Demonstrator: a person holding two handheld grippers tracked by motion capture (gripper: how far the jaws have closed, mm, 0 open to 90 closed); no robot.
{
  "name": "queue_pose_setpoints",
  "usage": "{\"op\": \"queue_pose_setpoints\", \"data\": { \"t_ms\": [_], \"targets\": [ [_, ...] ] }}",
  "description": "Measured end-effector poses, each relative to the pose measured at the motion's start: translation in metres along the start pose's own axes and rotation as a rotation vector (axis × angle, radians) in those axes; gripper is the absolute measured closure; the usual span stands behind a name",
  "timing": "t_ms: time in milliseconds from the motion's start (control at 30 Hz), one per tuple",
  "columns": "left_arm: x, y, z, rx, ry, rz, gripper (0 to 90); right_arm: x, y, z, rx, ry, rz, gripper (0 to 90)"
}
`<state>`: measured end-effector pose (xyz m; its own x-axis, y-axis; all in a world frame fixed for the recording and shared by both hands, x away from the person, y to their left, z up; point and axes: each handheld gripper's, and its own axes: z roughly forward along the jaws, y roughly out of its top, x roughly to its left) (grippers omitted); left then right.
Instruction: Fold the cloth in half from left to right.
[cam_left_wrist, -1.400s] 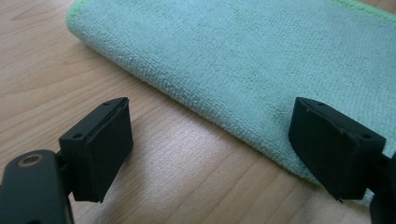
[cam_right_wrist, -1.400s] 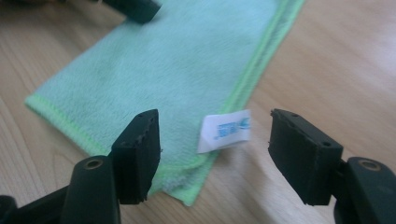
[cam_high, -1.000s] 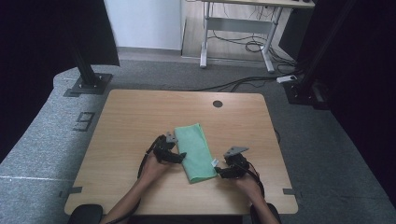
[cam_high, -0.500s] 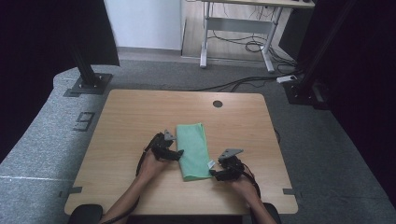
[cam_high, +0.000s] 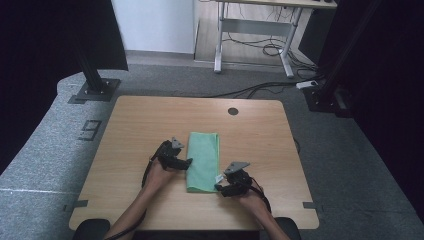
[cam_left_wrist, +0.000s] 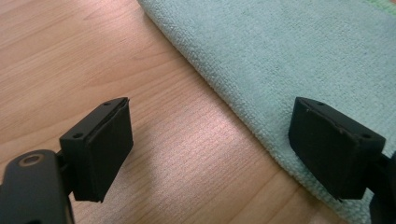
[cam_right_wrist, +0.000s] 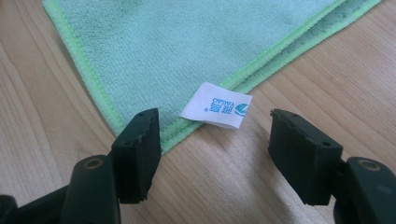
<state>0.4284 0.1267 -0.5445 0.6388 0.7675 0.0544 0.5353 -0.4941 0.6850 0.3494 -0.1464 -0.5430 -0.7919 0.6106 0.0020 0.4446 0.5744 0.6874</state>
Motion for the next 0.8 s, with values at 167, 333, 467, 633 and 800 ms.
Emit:
{"op": "queue_pose_setpoints", "data": {
  "t_ms": [167, 333, 467, 633, 800],
  "targets": [
    [-0.005, 0.002, -0.009, 0.002, -0.005, 0.035, 14.0, 0.000, -0.001, -0.002, -0.004, -0.016, -0.005, 31.4],
    [-0.007, -0.002, -0.029, -0.018, -0.051, 0.053, 13.8, -0.004, 0.000, -0.011, -0.047, -0.027, 0.005, 27.2],
    [-0.006, -0.015, -0.046, -0.019, -0.073, 0.061, 13.1, -0.014, -0.004, -0.020, -0.071, -0.052, 0.038, 22.4],
    [-0.005, -0.032, -0.066, -0.016, -0.079, 0.053, 10.3, -0.026, -0.011, -0.026, -0.076, -0.079, 0.072, 16.6],
    [-0.005, -0.053, -0.076, 0.008, -0.069, 0.059, 5.9, -0.033, -0.016, -0.028, -0.066, -0.100, 0.076, 13.0]
  ]
}}
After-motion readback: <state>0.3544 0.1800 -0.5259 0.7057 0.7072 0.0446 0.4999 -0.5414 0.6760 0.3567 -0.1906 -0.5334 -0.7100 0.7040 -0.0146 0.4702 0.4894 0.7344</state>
